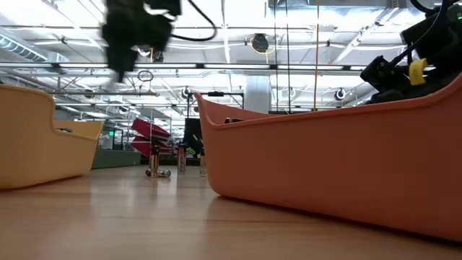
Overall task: Sort batteries
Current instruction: Put the silver battery into the yellow bin
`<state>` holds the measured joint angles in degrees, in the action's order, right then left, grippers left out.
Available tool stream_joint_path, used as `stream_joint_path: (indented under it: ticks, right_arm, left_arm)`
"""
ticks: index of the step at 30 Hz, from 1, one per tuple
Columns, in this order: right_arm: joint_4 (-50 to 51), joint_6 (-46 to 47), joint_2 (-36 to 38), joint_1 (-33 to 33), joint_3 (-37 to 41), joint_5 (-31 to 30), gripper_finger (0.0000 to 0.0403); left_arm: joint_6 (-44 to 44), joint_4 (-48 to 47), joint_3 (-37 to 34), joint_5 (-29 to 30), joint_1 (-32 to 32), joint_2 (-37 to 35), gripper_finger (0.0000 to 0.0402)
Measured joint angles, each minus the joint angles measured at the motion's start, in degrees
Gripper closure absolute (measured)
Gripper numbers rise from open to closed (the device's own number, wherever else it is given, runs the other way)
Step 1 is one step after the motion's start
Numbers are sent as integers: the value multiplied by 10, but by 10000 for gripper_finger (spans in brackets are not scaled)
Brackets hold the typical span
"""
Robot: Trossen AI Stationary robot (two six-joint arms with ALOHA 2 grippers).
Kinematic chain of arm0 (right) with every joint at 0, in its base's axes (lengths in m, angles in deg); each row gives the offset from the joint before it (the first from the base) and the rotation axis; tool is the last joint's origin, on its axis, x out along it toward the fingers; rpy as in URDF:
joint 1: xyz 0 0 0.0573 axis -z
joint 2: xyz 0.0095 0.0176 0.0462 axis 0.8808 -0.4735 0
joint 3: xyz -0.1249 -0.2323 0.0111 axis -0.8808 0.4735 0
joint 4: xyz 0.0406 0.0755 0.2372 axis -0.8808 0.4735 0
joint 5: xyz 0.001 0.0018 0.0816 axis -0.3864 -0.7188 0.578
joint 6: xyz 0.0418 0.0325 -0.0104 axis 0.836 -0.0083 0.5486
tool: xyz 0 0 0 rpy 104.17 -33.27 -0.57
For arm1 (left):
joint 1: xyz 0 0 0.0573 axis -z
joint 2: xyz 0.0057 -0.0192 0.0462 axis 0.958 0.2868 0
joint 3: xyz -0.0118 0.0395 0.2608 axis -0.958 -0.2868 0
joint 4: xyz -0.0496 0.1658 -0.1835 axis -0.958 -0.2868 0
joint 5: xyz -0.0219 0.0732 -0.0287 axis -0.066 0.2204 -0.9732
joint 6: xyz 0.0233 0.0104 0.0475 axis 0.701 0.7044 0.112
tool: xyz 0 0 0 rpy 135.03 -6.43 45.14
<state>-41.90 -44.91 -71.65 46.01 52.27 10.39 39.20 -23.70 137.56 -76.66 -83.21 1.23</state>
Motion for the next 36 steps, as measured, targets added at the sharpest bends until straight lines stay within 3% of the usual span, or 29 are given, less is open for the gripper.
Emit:
stream_joint_path:
  ticks: [4,10,17,23,30,32,36]
  right_arm:
    - [-6,0,0,-9,0,0,313]
    - [-25,-2,0,-16,0,0,313]
    - [-44,-1,0,-16,0,0,313]
    - [-51,0,0,-16,0,0,313]
    - [-50,0,0,-16,0,0,313]
    - [-50,0,0,-16,0,0,313]
    - [-54,0,0,-16,0,0,313]
  left_arm:
    - [-90,18,-59,-44,58,-53,347]
    - [-220,84,-136,-41,148,-101,347]
    - [-297,139,-196,-12,218,-102,347]
    - [-356,180,-252,31,248,-101,323]
    - [-376,191,-256,48,250,-101,270]
    - [-377,191,-256,40,250,-101,266]
    - [-378,202,-243,-34,249,-101,264]
